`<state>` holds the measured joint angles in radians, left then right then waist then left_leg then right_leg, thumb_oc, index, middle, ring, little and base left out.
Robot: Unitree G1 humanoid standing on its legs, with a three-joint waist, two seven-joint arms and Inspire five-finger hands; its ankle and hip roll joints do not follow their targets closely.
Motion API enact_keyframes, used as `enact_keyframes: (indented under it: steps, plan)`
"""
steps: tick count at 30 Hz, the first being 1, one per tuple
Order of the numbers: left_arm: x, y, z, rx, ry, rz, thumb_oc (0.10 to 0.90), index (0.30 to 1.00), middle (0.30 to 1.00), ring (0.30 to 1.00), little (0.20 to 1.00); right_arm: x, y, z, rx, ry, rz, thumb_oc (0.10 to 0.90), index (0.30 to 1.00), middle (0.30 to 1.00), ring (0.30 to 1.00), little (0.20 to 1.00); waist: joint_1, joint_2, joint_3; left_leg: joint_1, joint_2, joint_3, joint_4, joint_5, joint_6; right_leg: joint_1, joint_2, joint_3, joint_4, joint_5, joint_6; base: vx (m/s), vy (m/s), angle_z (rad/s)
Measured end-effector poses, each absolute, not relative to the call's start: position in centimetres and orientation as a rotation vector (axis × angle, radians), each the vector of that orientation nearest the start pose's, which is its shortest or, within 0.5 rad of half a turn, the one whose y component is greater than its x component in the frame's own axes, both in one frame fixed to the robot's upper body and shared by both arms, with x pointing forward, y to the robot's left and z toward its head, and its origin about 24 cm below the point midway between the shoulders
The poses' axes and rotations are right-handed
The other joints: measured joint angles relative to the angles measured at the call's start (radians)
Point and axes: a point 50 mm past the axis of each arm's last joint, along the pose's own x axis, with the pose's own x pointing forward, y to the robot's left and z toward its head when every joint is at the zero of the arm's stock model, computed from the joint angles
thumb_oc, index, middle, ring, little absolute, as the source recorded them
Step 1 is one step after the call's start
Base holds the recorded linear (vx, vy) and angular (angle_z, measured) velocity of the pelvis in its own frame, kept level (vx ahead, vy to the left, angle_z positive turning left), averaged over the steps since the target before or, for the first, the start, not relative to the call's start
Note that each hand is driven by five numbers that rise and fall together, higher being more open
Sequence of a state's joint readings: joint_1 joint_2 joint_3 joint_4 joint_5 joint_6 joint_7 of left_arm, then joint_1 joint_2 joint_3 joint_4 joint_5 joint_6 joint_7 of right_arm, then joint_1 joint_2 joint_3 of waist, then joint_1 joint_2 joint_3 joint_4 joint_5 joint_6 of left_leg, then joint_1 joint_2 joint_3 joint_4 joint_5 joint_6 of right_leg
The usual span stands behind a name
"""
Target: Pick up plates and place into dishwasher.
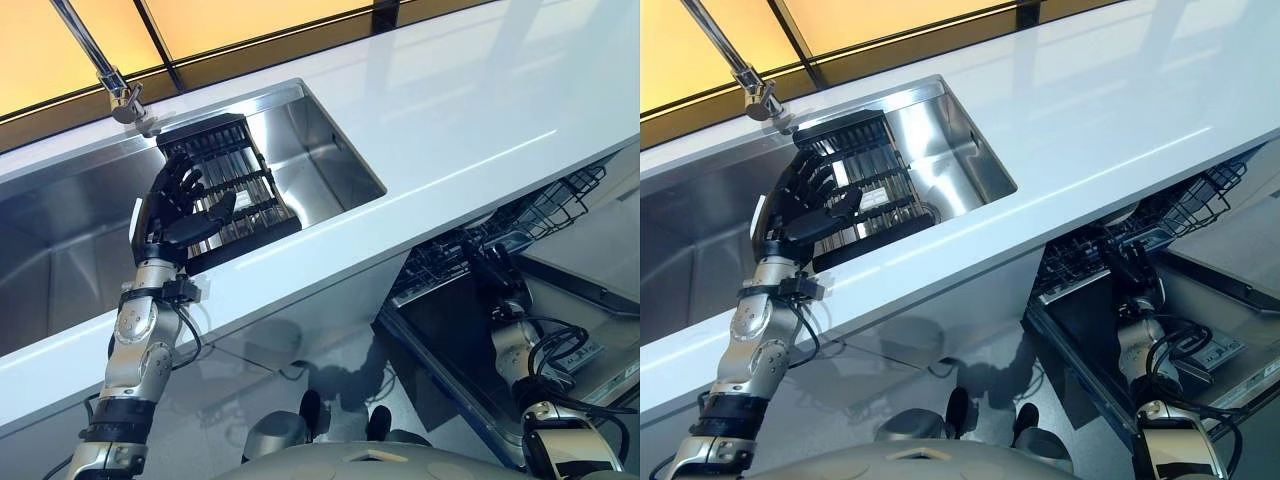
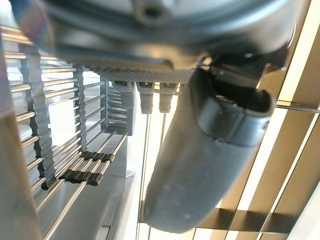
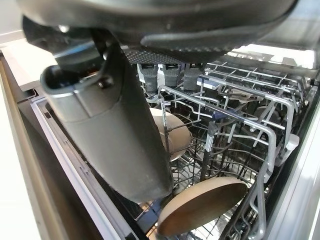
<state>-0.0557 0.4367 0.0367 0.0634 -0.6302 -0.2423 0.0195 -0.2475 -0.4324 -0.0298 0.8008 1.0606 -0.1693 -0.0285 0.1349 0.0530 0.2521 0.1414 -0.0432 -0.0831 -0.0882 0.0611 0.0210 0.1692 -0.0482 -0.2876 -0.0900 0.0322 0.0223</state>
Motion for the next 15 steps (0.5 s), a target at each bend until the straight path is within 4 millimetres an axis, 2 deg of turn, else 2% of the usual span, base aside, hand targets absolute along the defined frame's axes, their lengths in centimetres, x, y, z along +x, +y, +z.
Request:
enact_keyframes:
  steps: [5,15]
  plan:
    - [26.6,24.3,9.7,-0.179,-0.283,0.029,0.8,0.9,0.9,0.9,0.9,26.2,-30.0,-2.0,0.576,0.208,-0.507,0.8,0.9,0.9,0.9,0.9,0.001,-0.011,0.016,-0.014,-0.005,-0.006,0.016,-0.002,0.0,0.001,-0.003,-0.014,0.0,0.0,0.0,0.01,-0.026,0.08]
    - [26.6,24.1,10.2,-0.182,-0.306,0.001,0.8,0.9,0.9,0.9,0.9,26.4,-30.0,-1.8,0.399,0.259,-0.488,0.8,0.9,0.9,0.9,0.9,0.004,-0.029,0.03,-0.007,-0.005,0.0,0.017,-0.002,0.001,0.004,-0.003,-0.001,0.0,0.0,0.0,-0.02,0.012,-0.01]
